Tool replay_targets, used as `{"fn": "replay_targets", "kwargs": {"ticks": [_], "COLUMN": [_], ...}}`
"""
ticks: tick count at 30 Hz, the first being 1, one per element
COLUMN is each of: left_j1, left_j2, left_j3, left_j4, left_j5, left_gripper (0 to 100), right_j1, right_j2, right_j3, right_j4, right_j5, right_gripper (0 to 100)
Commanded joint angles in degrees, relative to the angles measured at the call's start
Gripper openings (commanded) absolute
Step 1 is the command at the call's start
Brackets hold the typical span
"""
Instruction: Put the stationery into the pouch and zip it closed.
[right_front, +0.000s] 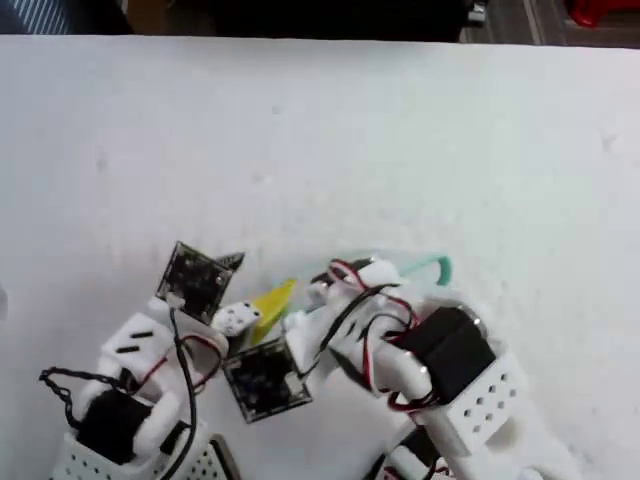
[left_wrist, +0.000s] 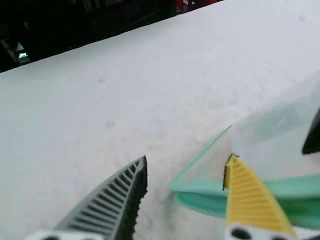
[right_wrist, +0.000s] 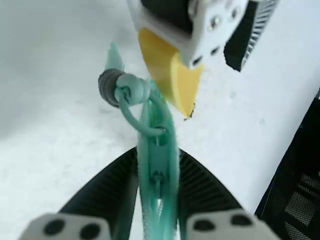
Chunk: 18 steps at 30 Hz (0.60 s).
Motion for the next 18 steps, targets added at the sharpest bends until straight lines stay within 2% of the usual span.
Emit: {"fn": "replay_targets", "kwargs": {"ticks": [1,8,15,18], "left_j1": [-2.2,-2.8,0.3,1.3], "left_j2": [0.2,-1.2,-12.3,-12.1], "left_j3": [-3.1,-5.4,-4.5,-5.4], "left_j4": [0.5,1.2,6.9,7.8], "left_j5": [-0.3,-0.7,-7.8,-8.7], "left_gripper": [26,26,26,26], "right_j1": [3.1,3.2,3.2,2.9], "right_j2": [0.5,0.5,0.5,0.5], "right_j3": [-2.1,-2.1,-2.1,-2.1], "right_j4": [-3.1,-5.8,-5.8,-5.8], "right_j5": [-0.6,-0.6,-0.6,-0.6], "right_gripper": [1.7,1.7,1.7,1.7]}}
